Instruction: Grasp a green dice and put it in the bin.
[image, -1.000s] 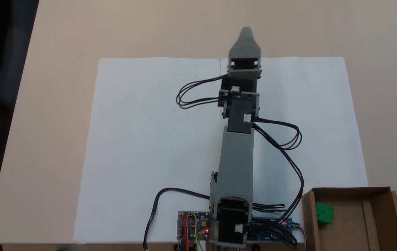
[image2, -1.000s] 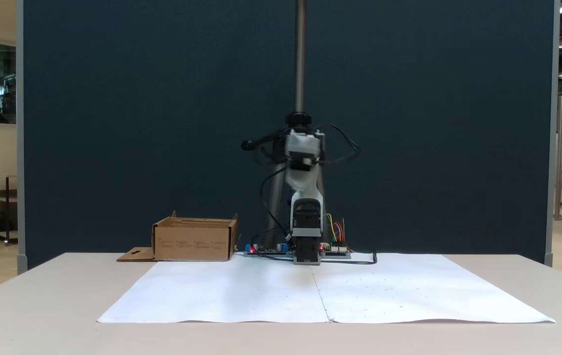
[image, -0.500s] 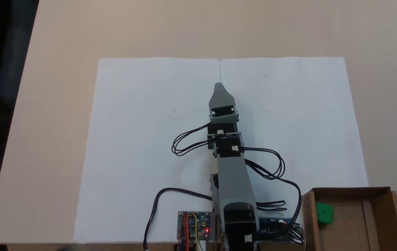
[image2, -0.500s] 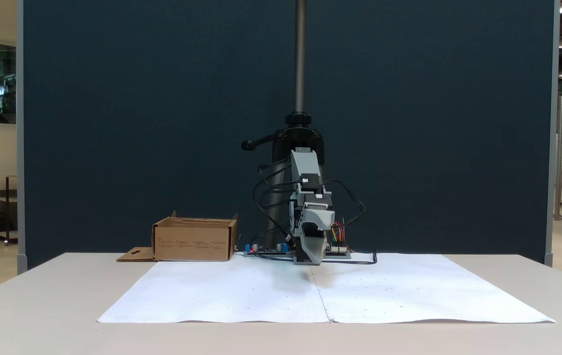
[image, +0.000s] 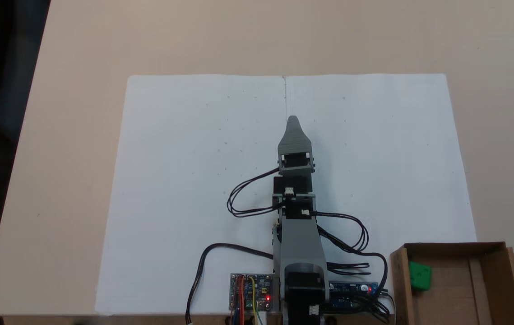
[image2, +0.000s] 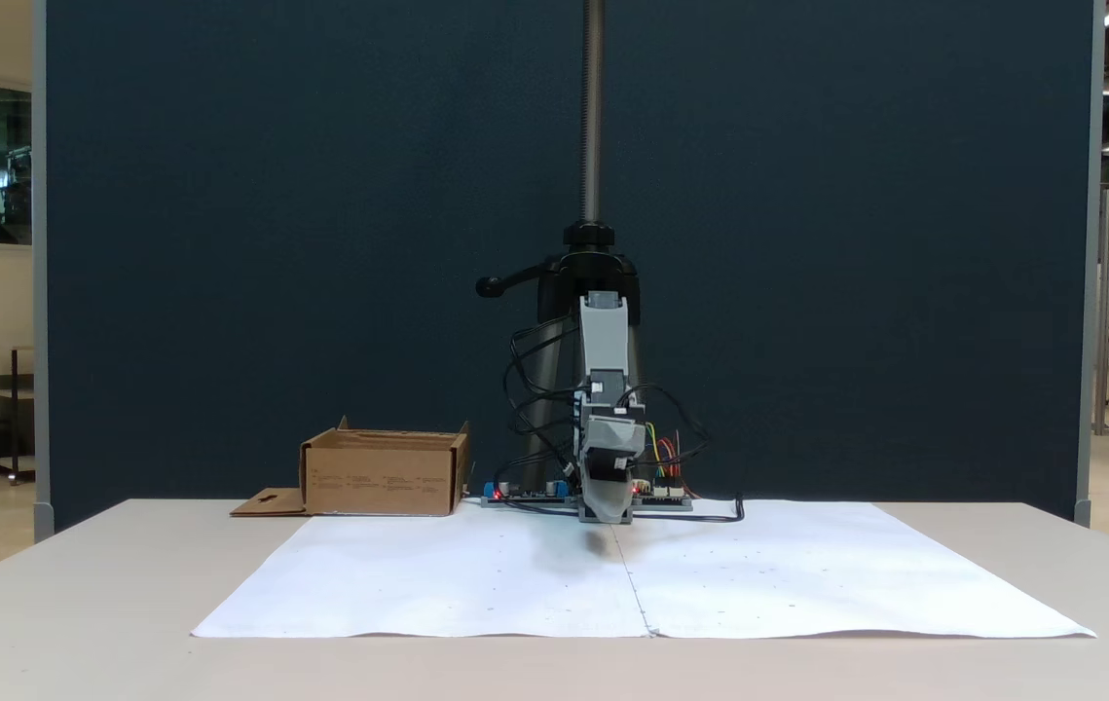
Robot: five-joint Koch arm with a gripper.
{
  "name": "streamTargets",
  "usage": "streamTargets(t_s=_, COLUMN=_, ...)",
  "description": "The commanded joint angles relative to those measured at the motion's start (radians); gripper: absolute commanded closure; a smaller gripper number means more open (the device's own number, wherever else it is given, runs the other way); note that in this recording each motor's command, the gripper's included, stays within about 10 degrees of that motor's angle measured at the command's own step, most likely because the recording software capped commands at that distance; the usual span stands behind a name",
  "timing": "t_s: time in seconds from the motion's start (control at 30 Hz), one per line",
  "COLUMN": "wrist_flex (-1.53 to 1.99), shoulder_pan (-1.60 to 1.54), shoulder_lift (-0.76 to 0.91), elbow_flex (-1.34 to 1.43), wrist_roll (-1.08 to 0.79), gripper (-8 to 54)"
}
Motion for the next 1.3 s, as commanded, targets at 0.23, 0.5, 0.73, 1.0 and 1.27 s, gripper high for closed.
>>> streamTargets(t_s=0.23, wrist_flex=-0.352, shoulder_pan=0.041, shoulder_lift=0.117, elbow_flex=0.046, wrist_roll=-0.040, gripper=2.1)
streamTargets(t_s=0.5, wrist_flex=-0.537, shoulder_pan=0.038, shoulder_lift=0.120, elbow_flex=0.067, wrist_roll=-0.008, gripper=1.7)
streamTargets(t_s=0.73, wrist_flex=-0.698, shoulder_pan=0.041, shoulder_lift=0.120, elbow_flex=0.097, wrist_roll=0.008, gripper=1.5)
streamTargets(t_s=1.0, wrist_flex=-0.730, shoulder_pan=0.040, shoulder_lift=0.118, elbow_flex=0.101, wrist_roll=0.026, gripper=1.5)
streamTargets(t_s=1.27, wrist_flex=-0.736, shoulder_pan=0.037, shoulder_lift=0.120, elbow_flex=0.101, wrist_roll=0.028, gripper=0.7)
